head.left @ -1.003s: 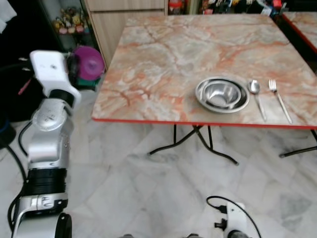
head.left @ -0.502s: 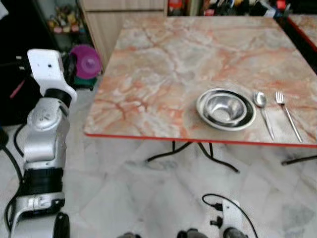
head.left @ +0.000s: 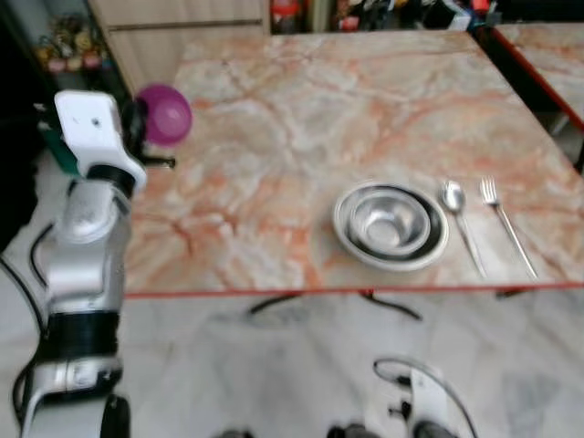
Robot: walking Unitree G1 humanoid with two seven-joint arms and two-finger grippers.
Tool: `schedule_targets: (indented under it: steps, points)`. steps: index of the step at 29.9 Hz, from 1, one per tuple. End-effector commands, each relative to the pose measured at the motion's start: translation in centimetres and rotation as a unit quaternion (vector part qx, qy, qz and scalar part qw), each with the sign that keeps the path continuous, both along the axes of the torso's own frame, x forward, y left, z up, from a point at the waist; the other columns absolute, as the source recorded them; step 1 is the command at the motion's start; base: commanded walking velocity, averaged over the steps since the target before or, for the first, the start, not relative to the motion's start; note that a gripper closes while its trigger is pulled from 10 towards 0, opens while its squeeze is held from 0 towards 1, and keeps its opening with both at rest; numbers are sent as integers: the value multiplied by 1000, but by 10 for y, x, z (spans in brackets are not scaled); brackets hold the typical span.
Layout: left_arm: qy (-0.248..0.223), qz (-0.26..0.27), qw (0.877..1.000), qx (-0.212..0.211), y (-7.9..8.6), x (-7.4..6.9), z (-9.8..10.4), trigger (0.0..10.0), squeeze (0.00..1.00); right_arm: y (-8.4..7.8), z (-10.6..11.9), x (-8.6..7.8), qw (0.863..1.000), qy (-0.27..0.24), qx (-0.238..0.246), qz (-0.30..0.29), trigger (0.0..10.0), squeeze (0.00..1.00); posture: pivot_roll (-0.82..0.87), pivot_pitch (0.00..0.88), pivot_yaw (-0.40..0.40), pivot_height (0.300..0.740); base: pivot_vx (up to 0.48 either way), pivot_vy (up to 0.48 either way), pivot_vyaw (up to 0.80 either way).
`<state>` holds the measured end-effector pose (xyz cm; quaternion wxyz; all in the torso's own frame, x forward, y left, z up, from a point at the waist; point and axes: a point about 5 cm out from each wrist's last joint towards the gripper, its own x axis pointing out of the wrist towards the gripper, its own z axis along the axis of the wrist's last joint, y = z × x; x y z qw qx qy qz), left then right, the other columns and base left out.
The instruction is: Setting the table
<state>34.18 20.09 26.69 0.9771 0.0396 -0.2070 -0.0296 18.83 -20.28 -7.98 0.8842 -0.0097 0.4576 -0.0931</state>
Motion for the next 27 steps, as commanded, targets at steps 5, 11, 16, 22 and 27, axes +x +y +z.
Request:
schedule_targets:
  steps: [5,11,16,22,27]
  points:
    - [-11,11,1000,1,9,-3,8,10000,0,5,-2,-2,1000,5,5,3,10000,0,71,175,-13,736,360,0,0]
    - [-8,-22,1000,-6,2,-3,8,10000,0,5,-4,-5,1000,27,-6,-2,10000,0,65,152,-2,736,291,0,0]
    - [56,-95,993,-30,-13,1,-4,10000,0,6,-4,-6,1000,26,-4,-3,10000,0,68,155,5,736,0,0,0]
    - [95,-146,984,-29,-32,8,-5,10000,0,6,-4,-4,1000,24,-4,3,10000,0,79,153,11,736,0,0,0]
    - [196,-211,958,18,-67,16,-25,10000,0,8,-4,-3,1000,25,-4,2,10000,0,82,148,18,736,0,0,0]
